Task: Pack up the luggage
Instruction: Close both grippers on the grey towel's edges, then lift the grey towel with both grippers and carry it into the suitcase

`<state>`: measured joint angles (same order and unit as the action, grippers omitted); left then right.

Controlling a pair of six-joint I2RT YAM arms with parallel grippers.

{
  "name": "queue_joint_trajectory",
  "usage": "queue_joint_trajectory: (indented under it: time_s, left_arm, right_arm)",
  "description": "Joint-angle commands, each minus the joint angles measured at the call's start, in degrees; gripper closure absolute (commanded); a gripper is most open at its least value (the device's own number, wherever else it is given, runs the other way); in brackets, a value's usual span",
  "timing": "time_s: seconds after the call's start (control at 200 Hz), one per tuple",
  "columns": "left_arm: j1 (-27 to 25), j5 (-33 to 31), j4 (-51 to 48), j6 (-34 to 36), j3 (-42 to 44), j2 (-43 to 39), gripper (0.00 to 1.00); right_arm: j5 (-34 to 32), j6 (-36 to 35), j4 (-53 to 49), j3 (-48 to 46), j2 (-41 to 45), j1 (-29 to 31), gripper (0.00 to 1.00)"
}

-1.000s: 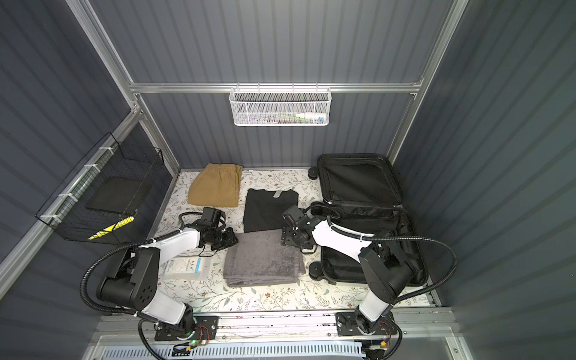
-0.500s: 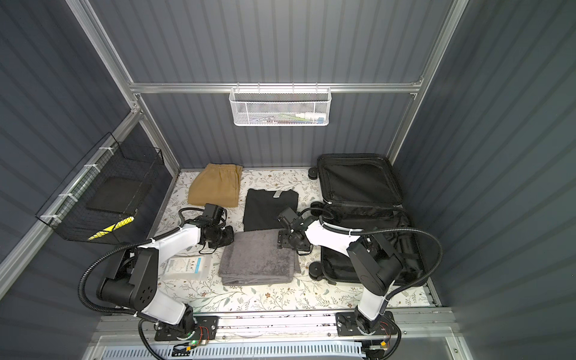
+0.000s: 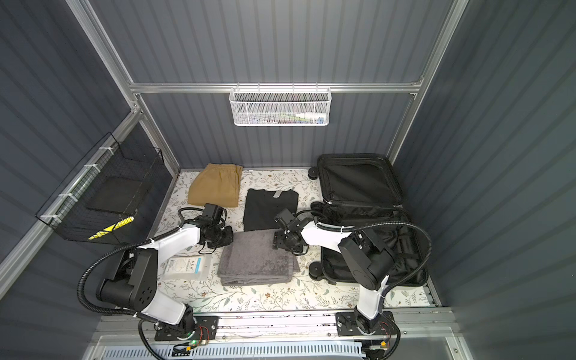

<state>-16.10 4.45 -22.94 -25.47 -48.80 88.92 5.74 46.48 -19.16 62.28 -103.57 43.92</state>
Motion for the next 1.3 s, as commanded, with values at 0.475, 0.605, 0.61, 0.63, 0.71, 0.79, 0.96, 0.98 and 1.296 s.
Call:
queue_joint_trajectory:
  time_s: [0.475, 0.605, 0.61, 0.63, 0.71, 0.79, 0.96, 0.98, 1.296]
  left_arm:
    - [0.2, 2.6, -4.6, 1.4, -3.9, -11.3, 1.00]
    - [0.1, 5.3, -5.8, -0.2, -6.9, -14.4, 1.00]
    - [0.1, 5.4, -5.8, -0.3, -7.0, -14.5, 1.00]
    - [0.0, 5.7, -5.9, -0.6, -7.5, -14.8, 1.00]
    - [-0.7, 6.7, -5.7, -2.2, -9.6, -15.8, 1.00]
    - [-2.4, 6.8, -5.0, -3.8, -12.2, -15.9, 1.00]
    - [-11.3, 2.4, -2.5, -6.6, -19.5, -11.7, 1.00]
    - [-12.3, 1.7, -2.1, -6.8, -20.5, -10.8, 1.00]
    - [-30.1, -5.8, 1.8, -8.7, -42.4, 8.7, 1.00]
  right_arm:
    - [5.2, 1.4, 6.7, -3.5, 8.1, 0.4, 1.00]
    - [3.5, -0.7, 2.2, -0.9, 13.2, -0.5, 1.00]
    - [3.4, -0.8, 2.0, -0.8, 13.4, -0.5, 1.00]
    - [3.1, -1.1, 1.2, -0.6, 14.2, -0.9, 1.00]
    - [2.6, -2.3, -0.7, -0.4, 18.1, -2.8, 1.00]
    - [2.6, -3.7, -2.8, -0.5, 22.1, -5.7, 1.00]
    - [2.9, -7.0, -10.1, -1.1, 31.6, -13.4, 1.00]
    - [2.8, -7.6, -11.2, -1.0, 32.7, -14.4, 1.00]
    - [8.1, -18.5, -27.8, 3.8, 45.4, -35.9, 1.00]
